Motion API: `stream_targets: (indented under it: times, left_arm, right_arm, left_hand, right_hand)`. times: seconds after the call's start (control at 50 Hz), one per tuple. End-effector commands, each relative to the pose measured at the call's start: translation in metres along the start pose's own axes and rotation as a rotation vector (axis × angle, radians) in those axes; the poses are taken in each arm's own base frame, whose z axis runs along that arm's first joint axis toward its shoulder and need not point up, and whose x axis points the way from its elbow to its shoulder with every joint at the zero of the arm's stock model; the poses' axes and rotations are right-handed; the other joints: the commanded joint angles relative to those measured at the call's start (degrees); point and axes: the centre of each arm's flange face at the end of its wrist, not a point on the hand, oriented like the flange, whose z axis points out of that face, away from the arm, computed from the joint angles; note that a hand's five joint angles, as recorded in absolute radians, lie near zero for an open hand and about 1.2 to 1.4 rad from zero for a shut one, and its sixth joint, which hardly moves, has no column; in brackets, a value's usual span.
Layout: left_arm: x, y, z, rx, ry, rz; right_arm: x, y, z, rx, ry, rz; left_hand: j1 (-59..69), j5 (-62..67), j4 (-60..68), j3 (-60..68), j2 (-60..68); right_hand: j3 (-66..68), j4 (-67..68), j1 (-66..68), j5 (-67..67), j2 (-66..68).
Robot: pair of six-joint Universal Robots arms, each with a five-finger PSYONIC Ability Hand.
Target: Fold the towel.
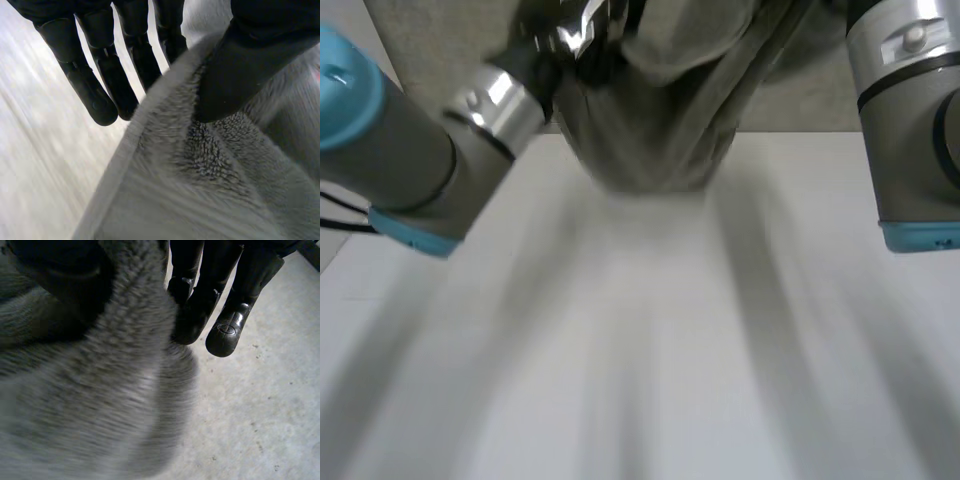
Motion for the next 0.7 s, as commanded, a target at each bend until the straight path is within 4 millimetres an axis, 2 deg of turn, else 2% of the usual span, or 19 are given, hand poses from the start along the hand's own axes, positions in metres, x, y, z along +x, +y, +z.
stream_targets:
  times: [0.02, 0.04, 0.08, 0.1, 0.12, 0.16, 0.18, 0.2, 0.22, 0.28, 0.32, 0.34, 0.38, 0.4, 0.48, 0.54, 0.58, 0.62, 0.7]
  left_arm:
    - [-0.031, -0.035, 0.004, 0.147, -0.121, -0.009]
    - [-0.036, -0.026, -0.001, 0.117, -0.14, -0.005]
    - [-0.039, -0.016, -0.008, 0.082, -0.149, 0.002]
    - [-0.039, -0.002, -0.017, 0.03, -0.155, 0.003]
    - [-0.039, -0.002, -0.017, 0.029, -0.155, 0.003]
    - [-0.03, 0.03, -0.042, -0.094, -0.15, -0.001]
    - [-0.03, 0.03, -0.042, -0.095, -0.15, -0.001]
    - [-0.022, 0.045, -0.056, -0.155, -0.134, -0.001]
    - [-0.014, 0.058, -0.069, -0.21, -0.109, 0.004]
    - [-0.005, 0.072, -0.084, -0.268, -0.077, 0.007]
    - [0.013, 0.095, -0.112, -0.371, -0.012, 0.014]
    - [0.013, 0.095, -0.112, -0.372, -0.012, 0.014]
    - [0.027, 0.121, -0.141, -0.482, 0.036, 0.018]
    - [0.027, 0.121, -0.141, -0.482, 0.037, 0.018]
    - [0.029, 0.139, -0.166, -0.586, 0.052, 0.054]
    - [0.023, 0.141, -0.173, -0.619, 0.039, 0.064]
    - [0.019, 0.142, -0.173, -0.627, 0.026, 0.058]
    - [0.016, 0.142, -0.174, -0.632, 0.017, 0.056]
    - [0.005, 0.139, -0.173, -0.63, -0.016, 0.058]
  right_arm:
    - [-0.035, 0.037, -0.02, -0.317, -0.293, -0.009]
    - [-0.035, 0.037, -0.02, -0.317, -0.293, -0.009]
    - [-0.056, 0.066, -0.034, -0.42, -0.399, -0.013]
    - [-0.056, 0.066, -0.034, -0.42, -0.399, -0.013]
    - [-0.065, 0.075, -0.039, -0.446, -0.44, -0.016]
    - [-0.073, 0.084, -0.046, -0.471, -0.471, -0.024]
    - [-0.08, 0.091, -0.052, -0.49, -0.495, -0.021]
    - [-0.08, 0.091, -0.052, -0.49, -0.496, -0.021]
    - [-0.089, 0.103, -0.061, -0.526, -0.528, -0.017]
    - [-0.109, 0.128, -0.085, -0.61, -0.601, -0.019]
    - [-0.118, 0.138, -0.096, -0.649, -0.633, -0.014]
    - [-0.128, 0.148, -0.108, -0.687, -0.668, -0.014]
    - [-0.135, 0.157, -0.119, -0.723, -0.697, -0.015]
    - [-0.14, 0.162, -0.128, -0.748, -0.717, -0.018]
    - [-0.142, 0.166, -0.14, -0.786, -0.749, -0.012]
    - [-0.135, 0.164, -0.14, -0.799, -0.734, -0.004]
    - [-0.129, 0.157, -0.138, -0.791, -0.722, -0.001]
    - [-0.116, 0.142, -0.137, -0.779, -0.705, 0.002]
    - [-0.107, 0.132, -0.138, -0.781, -0.683, 0.01]
  left_hand:
    - [2.6, 1.8, 2.3, 1.0, 2.3]
    - [2.6, 1.8, 2.3, 1.0, 2.3]
    - [2.6, 1.8, 2.3, 1.0, 2.3]
    - [2.6, 1.8, 2.3, 1.0, 2.3]
    - [2.6, 1.8, 2.3, 1.0, 2.3]
    - [2.6, 1.8, 2.3, 1.0, 2.3]
    - [2.6, 1.8, 2.3, 1.0, 2.3]
    - [2.6, 1.8, 2.3, 1.0, 2.3]
    - [2.6, 1.8, 2.3, 1.0, 2.3]
    - [2.6, 1.8, 2.3, 1.0, 2.3]
    - [2.6, 1.8, 2.3, 1.0, 2.3]
    - [2.6, 1.8, 2.3, 1.0, 2.3]
    - [2.6, 1.8, 2.3, 1.0, 2.3]
    - [2.6, 1.8, 2.3, 1.0, 2.3]
    - [2.6, 1.8, 2.3, 1.0, 2.3]
    - [2.6, 1.8, 2.3, 1.0, 2.3]
    - [2.6, 1.8, 2.3, 1.0, 2.3]
    - [2.6, 1.8, 2.3, 1.0, 2.3]
    - [2.6, 1.8, 2.3, 1.0, 2.3]
  right_hand:
    - [2.9, 2.9, 4.4, 4.2, 4.4]
    - [2.9, 2.9, 4.4, 4.2, 4.4]
    - [2.9, 2.9, 4.4, 4.2, 4.4]
    - [2.9, 2.9, 4.4, 4.2, 4.4]
    - [2.9, 2.9, 4.4, 4.2, 4.4]
    - [2.9, 2.9, 4.4, 4.2, 4.4]
    - [2.9, 2.9, 4.4, 4.2, 4.4]
    - [2.9, 2.9, 4.4, 4.2, 4.4]
    - [2.9, 2.9, 4.4, 4.2, 4.4]
    - [2.9, 2.9, 4.4, 4.2, 4.4]
    - [2.9, 2.9, 4.4, 4.2, 4.4]
    - [2.9, 2.9, 4.4, 4.2, 4.4]
    - [2.9, 2.9, 4.4, 4.2, 4.4]
    - [2.9, 2.9, 4.4, 4.2, 4.4]
    - [2.9, 2.9, 4.4, 4.2, 4.4]
    - [2.9, 2.9, 4.4, 4.2, 4.4]
    - [-4.6, -4.6, -3.1, -3.4, -3.1]
    - [-37.1, -37.1, -35.6, -35.8, -35.6]
    - [-46.3, -46.3, -44.8, -45.1, -44.8]
